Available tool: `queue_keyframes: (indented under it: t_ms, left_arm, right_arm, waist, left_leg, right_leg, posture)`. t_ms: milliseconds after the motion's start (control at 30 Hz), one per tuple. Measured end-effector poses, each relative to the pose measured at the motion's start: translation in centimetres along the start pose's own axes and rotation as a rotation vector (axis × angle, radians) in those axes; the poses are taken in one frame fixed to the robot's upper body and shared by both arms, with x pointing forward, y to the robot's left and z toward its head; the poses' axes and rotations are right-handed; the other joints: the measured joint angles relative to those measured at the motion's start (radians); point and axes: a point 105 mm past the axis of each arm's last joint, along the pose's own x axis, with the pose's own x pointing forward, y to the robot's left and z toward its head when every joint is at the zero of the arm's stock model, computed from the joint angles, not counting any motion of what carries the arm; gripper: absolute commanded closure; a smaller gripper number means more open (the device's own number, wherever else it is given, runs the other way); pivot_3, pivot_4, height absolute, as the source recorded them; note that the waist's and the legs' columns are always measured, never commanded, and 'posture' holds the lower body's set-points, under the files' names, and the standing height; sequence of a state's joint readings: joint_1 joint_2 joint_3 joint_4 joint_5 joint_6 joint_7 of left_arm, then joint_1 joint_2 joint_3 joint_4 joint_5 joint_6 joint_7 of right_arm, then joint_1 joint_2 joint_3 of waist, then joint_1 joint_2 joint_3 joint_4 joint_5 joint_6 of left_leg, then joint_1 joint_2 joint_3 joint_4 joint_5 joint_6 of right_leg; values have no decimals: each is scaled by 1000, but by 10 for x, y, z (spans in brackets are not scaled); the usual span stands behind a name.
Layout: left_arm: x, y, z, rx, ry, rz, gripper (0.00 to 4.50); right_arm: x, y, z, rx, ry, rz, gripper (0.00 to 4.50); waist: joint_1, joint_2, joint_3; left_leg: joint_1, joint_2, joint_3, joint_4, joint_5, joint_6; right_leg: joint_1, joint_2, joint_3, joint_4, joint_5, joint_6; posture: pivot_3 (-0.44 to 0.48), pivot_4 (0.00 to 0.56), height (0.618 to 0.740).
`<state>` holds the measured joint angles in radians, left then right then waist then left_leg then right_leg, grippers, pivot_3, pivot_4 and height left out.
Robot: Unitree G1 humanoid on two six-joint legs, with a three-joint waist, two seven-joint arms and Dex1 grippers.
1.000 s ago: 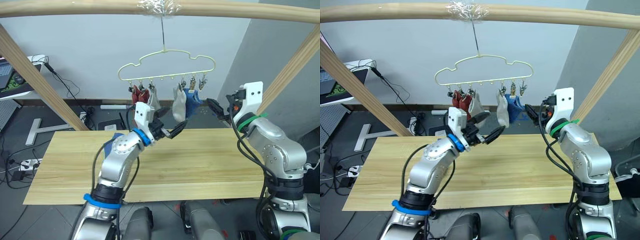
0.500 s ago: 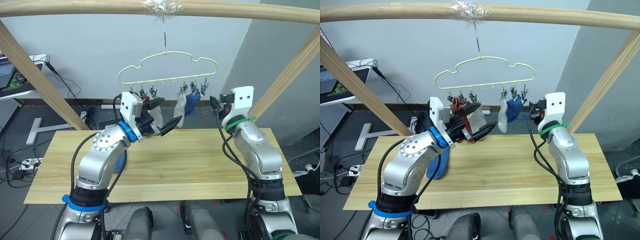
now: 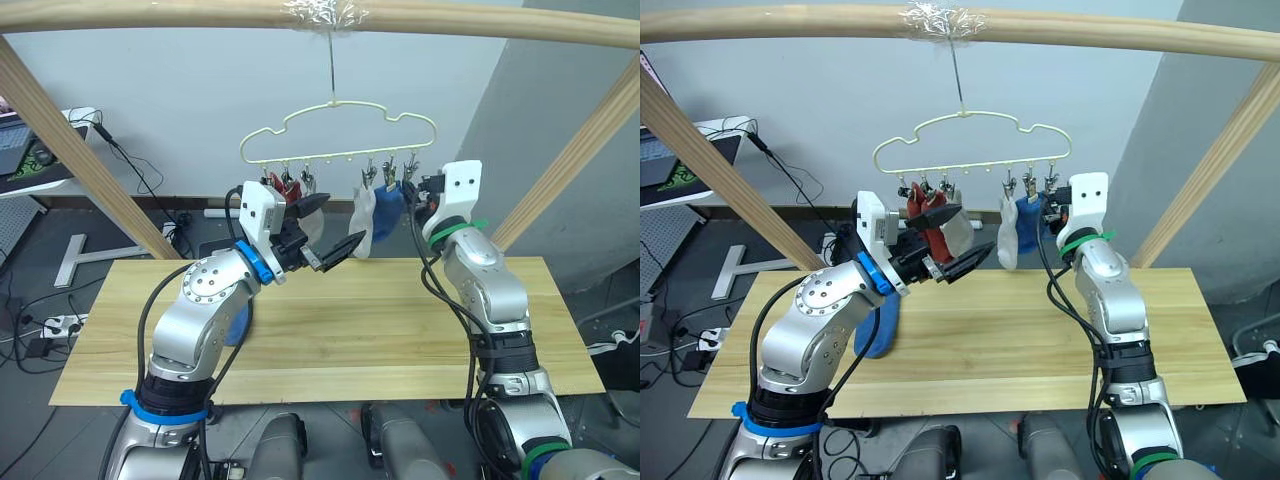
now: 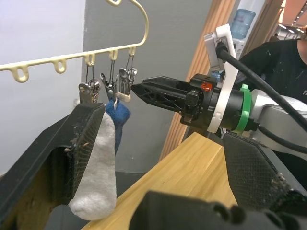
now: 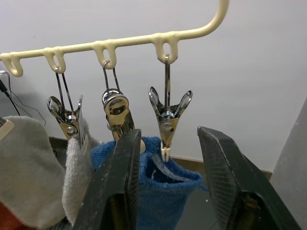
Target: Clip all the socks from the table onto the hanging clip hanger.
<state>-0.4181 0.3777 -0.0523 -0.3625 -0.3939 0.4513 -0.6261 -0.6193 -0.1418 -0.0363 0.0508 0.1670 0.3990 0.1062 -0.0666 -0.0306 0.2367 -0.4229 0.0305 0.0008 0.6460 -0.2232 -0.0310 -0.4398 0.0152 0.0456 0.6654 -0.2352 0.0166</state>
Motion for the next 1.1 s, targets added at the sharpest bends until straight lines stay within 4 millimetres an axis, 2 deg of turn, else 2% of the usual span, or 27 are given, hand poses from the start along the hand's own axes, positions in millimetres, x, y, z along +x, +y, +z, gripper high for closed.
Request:
queue_keyframes:
  t_ms: [167,300,533,700,867,1100]
  left_arm:
    - [-1,-4,8,20,-16,-19,0]
    - [2,-4,12,12,-24,-34,0]
    - [4,-3,21,34,-40,-45,0]
    - [5,-4,23,41,-43,-54,0]
    - [6,-3,25,46,-48,-51,0]
    - [6,-2,25,46,-48,-44,0]
  right_arm:
    - [3,-1,-7,0,19,-10,2560]
    - [10,0,1,-9,-7,-10,2560]
    - [18,-2,3,4,-22,-28,2560]
    - [21,0,10,0,-49,-22,2560]
    - [22,-3,6,-3,-39,-27,2560]
    - [23,-9,11,-5,-51,-39,2560]
  waist:
    - [12,0,0]
    - [15,0,0]
    - [17,0,0]
    - [18,0,0]
    - [18,0,0]
    - [18,0,0]
  left_leg:
    - [0,0,0,0,0,0]
    - [0,0,0,1,0,0]
    - [0,0,0,0,0,0]
    - [0,0,0,0,0,0]
    - [0,0,0,0,0,0]
    - [0,0,0,1,0,0]
  right_leg:
    - [0,0,0,0,1,-1]
    - [0,0,0,1,1,-1]
    - [0,0,0,0,3,-4]
    - [0,0,0,1,3,-5]
    - [0,0,0,1,3,-5]
    - [0,0,0,1,3,-5]
  posture:
    - [-4,197,740]
    - [-4,195,740]
    - [0,195,740]
    - [1,195,740]
    - [3,196,740]
    - [3,196,740]
